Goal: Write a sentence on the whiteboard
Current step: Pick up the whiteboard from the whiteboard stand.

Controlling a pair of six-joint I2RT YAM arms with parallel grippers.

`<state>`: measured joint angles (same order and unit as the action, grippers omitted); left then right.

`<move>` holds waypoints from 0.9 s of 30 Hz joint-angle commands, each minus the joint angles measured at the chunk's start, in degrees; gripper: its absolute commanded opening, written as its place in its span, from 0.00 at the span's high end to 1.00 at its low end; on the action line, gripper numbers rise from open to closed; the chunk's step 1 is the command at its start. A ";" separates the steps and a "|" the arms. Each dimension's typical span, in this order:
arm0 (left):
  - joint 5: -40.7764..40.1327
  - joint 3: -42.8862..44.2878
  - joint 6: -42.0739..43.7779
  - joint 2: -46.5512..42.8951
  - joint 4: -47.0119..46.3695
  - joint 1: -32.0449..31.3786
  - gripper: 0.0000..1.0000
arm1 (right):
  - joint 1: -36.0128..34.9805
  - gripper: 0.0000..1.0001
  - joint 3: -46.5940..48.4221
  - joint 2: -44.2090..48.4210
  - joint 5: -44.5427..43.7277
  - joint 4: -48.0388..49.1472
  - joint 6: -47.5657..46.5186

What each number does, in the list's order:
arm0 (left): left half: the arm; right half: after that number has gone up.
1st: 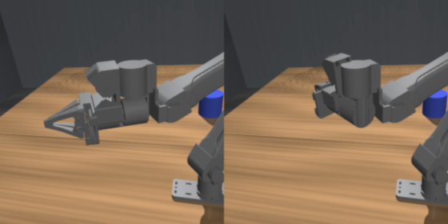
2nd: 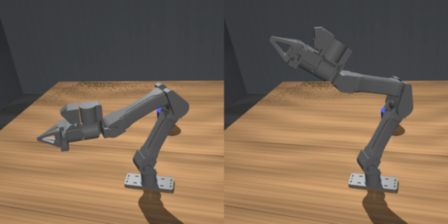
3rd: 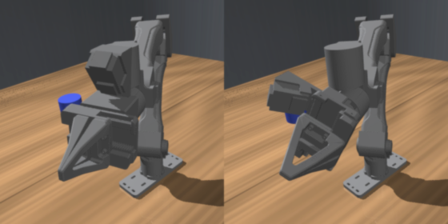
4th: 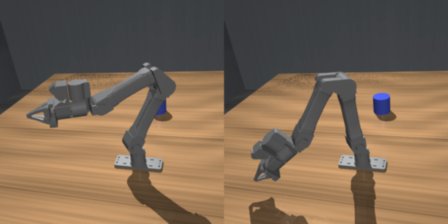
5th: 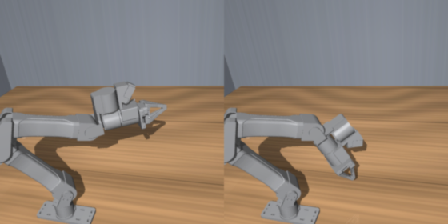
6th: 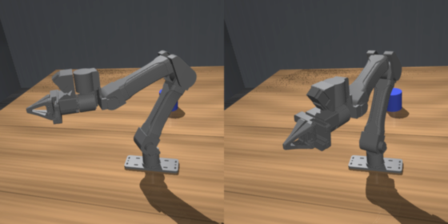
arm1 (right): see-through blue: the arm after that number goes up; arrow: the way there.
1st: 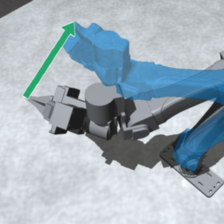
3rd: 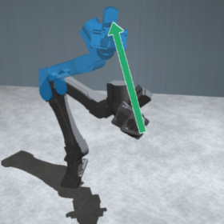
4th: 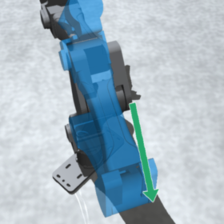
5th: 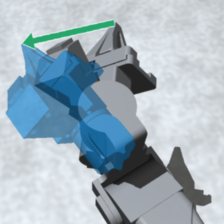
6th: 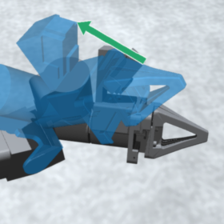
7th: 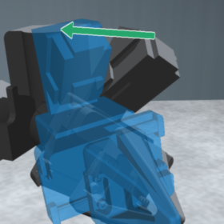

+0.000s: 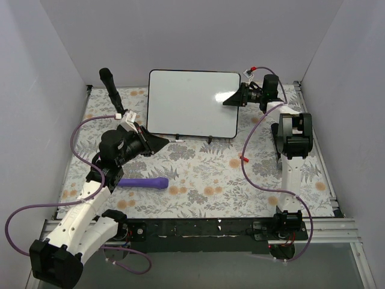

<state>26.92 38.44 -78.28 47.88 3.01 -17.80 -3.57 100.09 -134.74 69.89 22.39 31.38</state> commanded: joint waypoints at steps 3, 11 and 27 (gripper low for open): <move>-0.20 0.59 0.23 -0.42 0.42 0.22 1.00 | 1.81 0.34 1.68 2.90 -0.11 -4.55 -6.24; 0.06 0.41 0.15 0.37 -0.28 0.22 1.00 | 1.64 0.38 -2.18 1.76 4.90 14.41 8.25; 0.24 0.06 -0.29 -0.15 -0.54 0.14 1.00 | -1.09 0.99 -1.30 3.16 2.45 6.17 3.78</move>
<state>26.94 38.41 -78.43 48.53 2.96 -17.80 -4.29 98.00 -134.69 71.70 28.75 39.29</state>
